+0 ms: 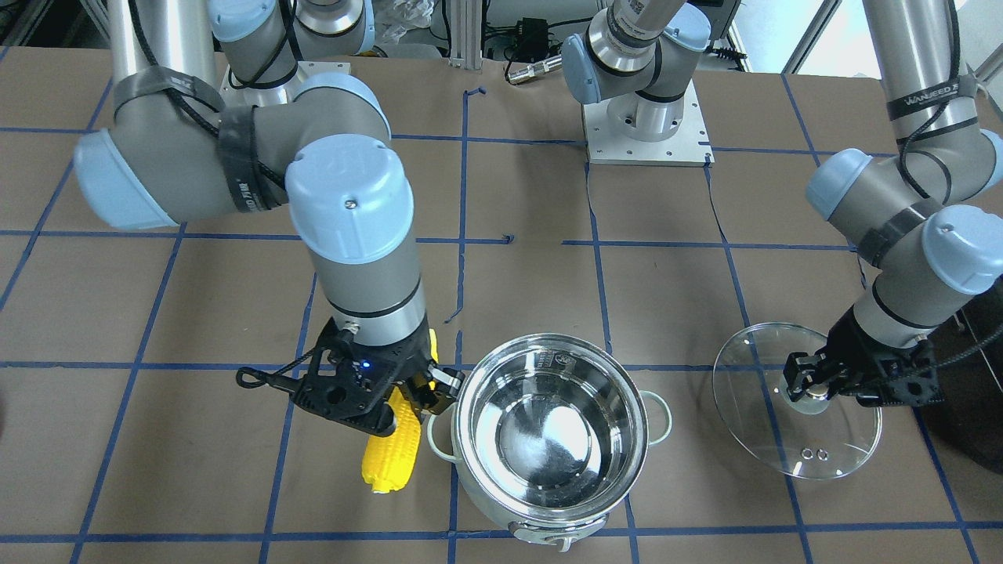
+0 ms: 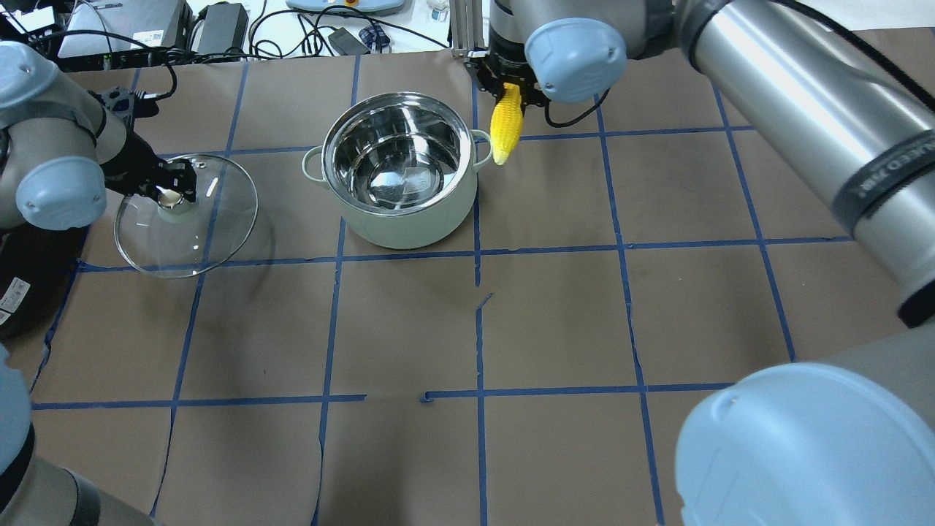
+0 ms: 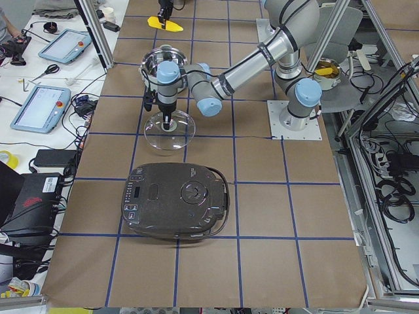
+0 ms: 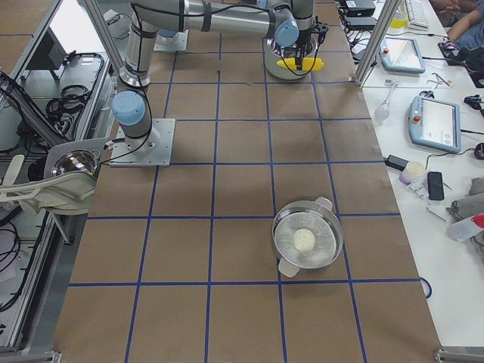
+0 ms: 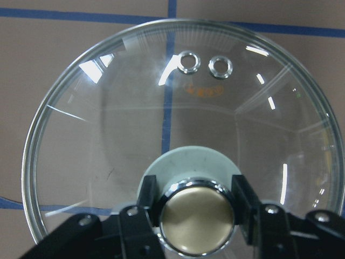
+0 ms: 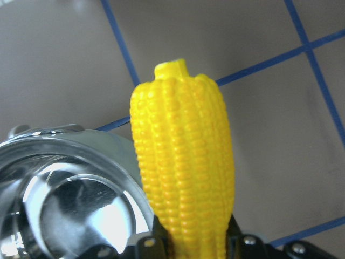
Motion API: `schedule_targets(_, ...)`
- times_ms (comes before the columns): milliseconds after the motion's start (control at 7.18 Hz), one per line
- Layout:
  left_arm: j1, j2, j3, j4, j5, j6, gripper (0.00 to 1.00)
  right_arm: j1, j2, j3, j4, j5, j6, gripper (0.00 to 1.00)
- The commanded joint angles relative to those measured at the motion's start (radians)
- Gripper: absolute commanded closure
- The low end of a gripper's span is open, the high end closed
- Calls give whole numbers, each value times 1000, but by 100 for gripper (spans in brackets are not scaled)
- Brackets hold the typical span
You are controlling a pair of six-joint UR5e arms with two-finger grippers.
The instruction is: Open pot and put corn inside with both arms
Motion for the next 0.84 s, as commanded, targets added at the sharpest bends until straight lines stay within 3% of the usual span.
schedule_targets(0, 10, -7, -48, 53, 1, -4, 69, 76, 123, -154, -21, 25, 93, 100)
schedule_targets(278, 10, -8, -60, 51, -3, -11, 69, 96, 148, -145, -75, 77, 95, 100)
schedule_targets(696, 10, -11, -68, 50, 0, -11, 63, 135, 137, 3, -269, 78, 86, 96)
